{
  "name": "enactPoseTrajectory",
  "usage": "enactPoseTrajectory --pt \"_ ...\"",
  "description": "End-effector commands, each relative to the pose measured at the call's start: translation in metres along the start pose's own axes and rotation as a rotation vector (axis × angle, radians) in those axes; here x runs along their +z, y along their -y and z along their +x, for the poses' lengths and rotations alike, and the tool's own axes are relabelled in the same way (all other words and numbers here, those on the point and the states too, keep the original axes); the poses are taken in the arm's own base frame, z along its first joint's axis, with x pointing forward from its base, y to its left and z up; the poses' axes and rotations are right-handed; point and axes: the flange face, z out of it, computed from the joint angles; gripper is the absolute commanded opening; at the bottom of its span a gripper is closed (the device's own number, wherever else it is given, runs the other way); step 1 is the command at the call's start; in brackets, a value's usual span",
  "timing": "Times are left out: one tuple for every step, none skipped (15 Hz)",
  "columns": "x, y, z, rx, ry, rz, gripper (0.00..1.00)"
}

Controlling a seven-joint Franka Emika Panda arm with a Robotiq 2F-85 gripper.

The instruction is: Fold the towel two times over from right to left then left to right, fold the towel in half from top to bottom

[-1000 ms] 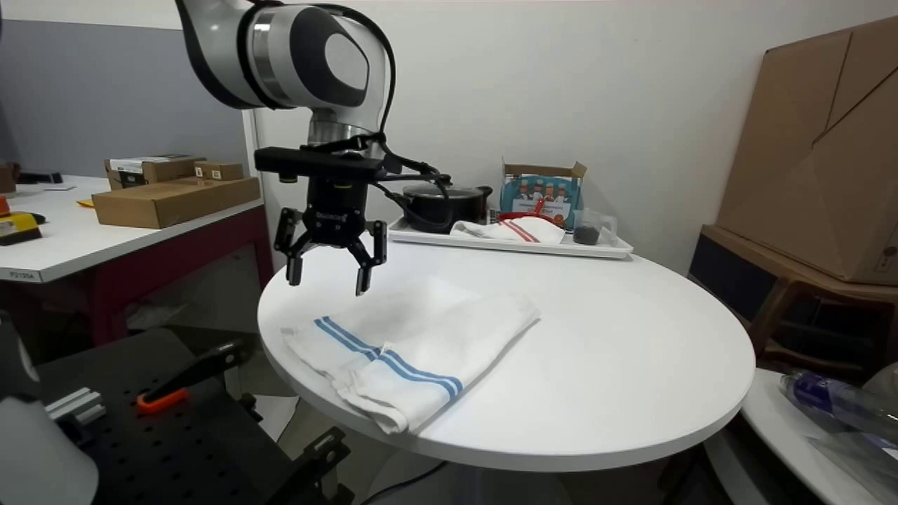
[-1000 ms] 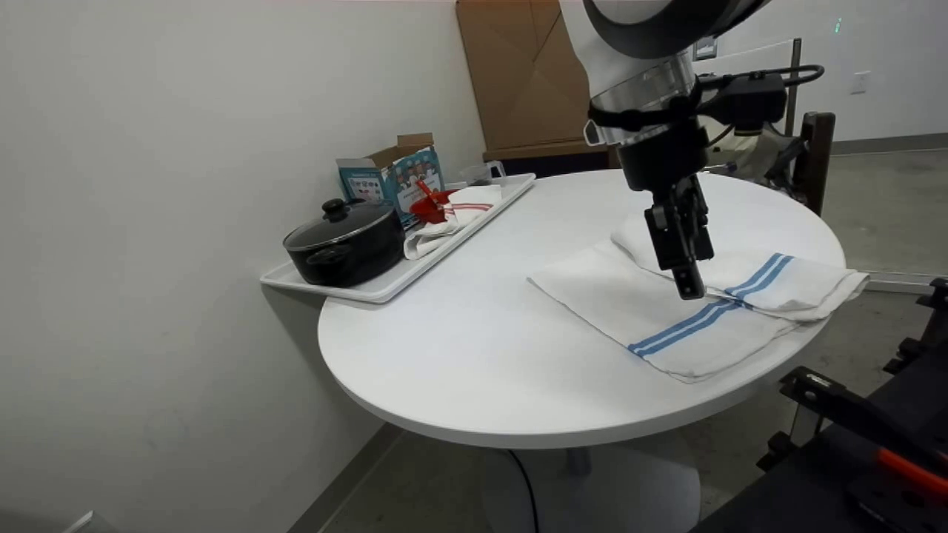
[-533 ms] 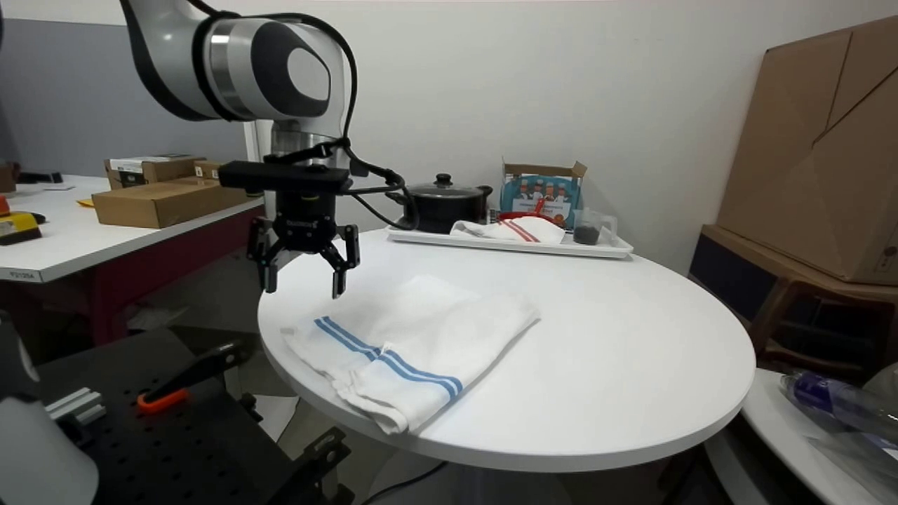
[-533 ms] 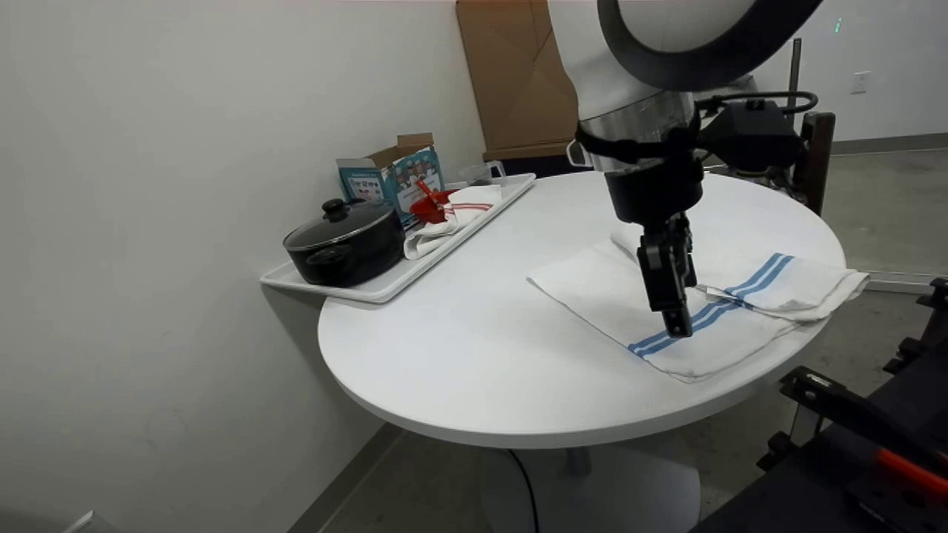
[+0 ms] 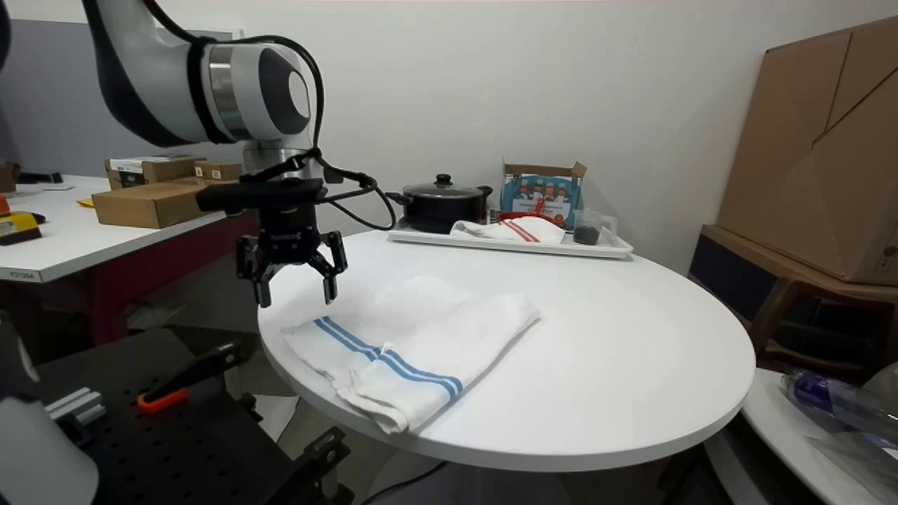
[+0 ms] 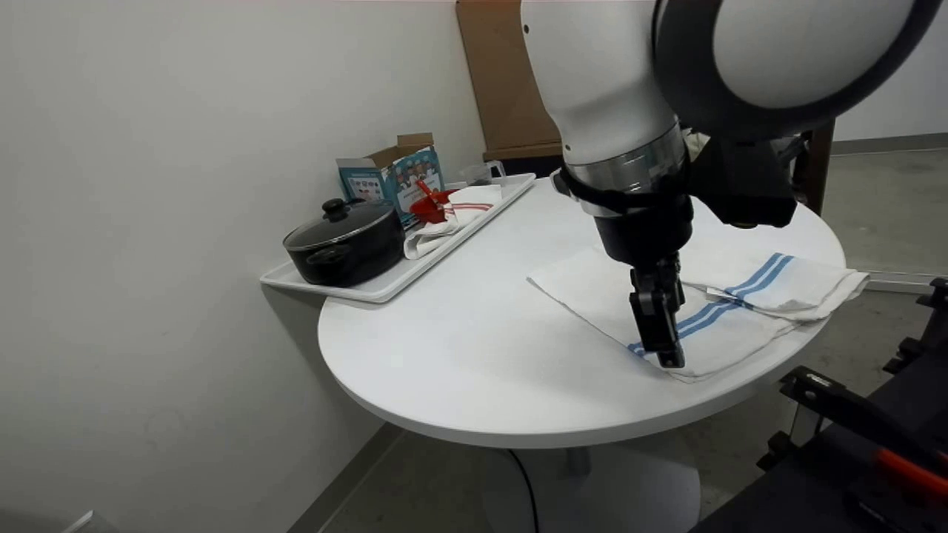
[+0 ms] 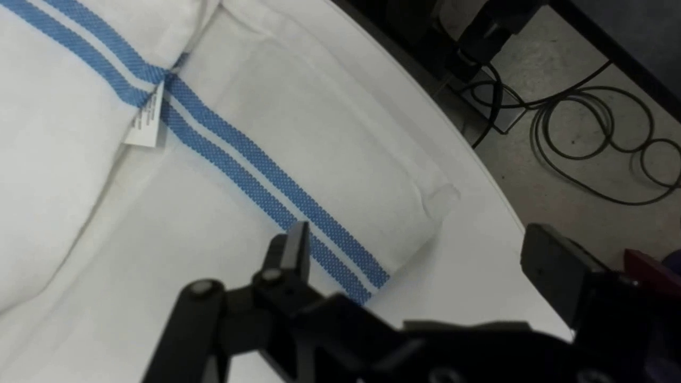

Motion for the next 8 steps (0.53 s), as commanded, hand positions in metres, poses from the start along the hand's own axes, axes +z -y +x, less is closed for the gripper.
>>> enactPoseTrajectory --pt "0.01 0.011 -0.001 0.002 -0.006 -0.037 1.0" --pt "0.012 0.012 -0.002 0.003 -0.004 -0.046 1.0" --pt "0.015 0.013 -0.003 0.003 -0.004 -0.055 1.0" --pt "0.018 0.014 -0.005 0.004 -0.002 -0.065 1.0" --pt "0.021 0.014 -0.006 0.005 -0.003 -0.076 1.0" --pt "0.024 0.015 -0.008 0.008 -0.002 -0.084 1.0" --pt "0.027 0.015 -0.01 0.013 -0.002 -0.093 1.0" --pt "0.03 0.015 -0.011 0.016 0.0 -0.1 1.0"
